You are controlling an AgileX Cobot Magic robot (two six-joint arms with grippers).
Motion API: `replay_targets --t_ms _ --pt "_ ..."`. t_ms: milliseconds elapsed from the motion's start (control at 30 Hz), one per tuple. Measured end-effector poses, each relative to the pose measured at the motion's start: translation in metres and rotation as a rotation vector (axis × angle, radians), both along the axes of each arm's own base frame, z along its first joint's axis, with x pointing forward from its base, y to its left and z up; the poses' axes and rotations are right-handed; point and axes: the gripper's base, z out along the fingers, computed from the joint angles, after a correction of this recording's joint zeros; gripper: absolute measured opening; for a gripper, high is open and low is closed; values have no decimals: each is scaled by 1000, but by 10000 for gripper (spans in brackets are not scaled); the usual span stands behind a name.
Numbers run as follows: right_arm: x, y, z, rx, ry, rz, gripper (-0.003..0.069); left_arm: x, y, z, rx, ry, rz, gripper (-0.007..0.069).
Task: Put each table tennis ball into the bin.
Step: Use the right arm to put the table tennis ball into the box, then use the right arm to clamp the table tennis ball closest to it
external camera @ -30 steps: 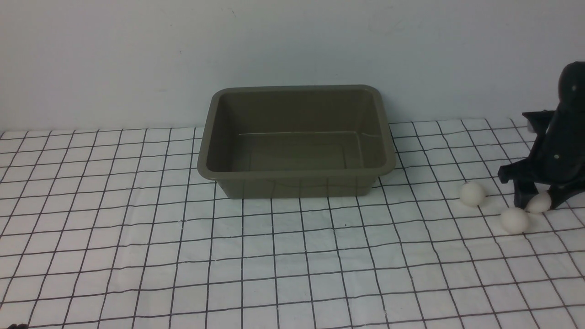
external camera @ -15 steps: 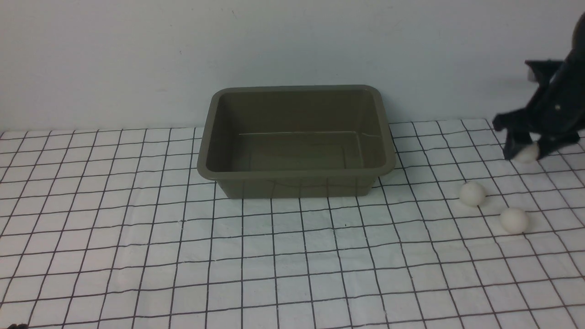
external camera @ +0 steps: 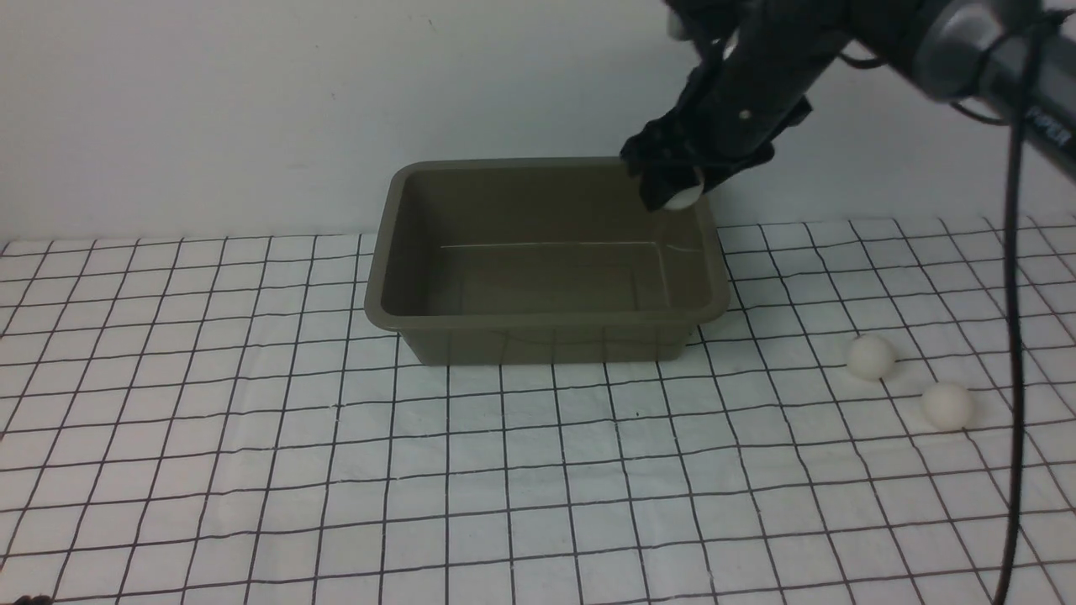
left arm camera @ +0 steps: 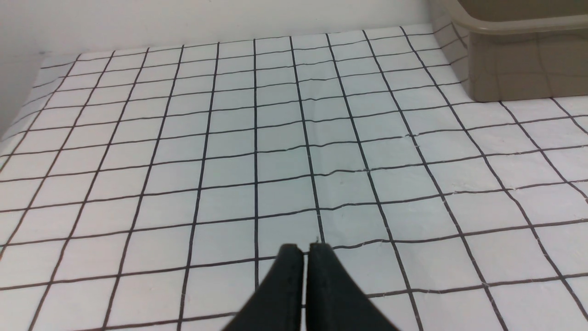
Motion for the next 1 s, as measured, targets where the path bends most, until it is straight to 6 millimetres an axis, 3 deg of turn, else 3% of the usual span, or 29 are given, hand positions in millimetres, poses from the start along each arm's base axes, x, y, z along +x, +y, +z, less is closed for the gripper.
replay_targets --t_ms 67,300,467,667,867,1000 --pt "-3 21 -14 -57 -3 29 363 0 0 0 0 0 0 -5" --pt "6 29 -55 -110 67 29 363 0 0 0 0 0 0 -5" --pt "8 30 -64 -107 85 28 384 0 0 0 0 0 0 -5" --pt "8 30 -64 -104 84 28 480 0 0 0 0 0 0 -5" --pt "5 18 -40 -119 48 12 496 0 0 0 0 0 0 -5" --pt "-1 -26 7 -105 -30 -72 496 0 0 0 0 0 0 -5"
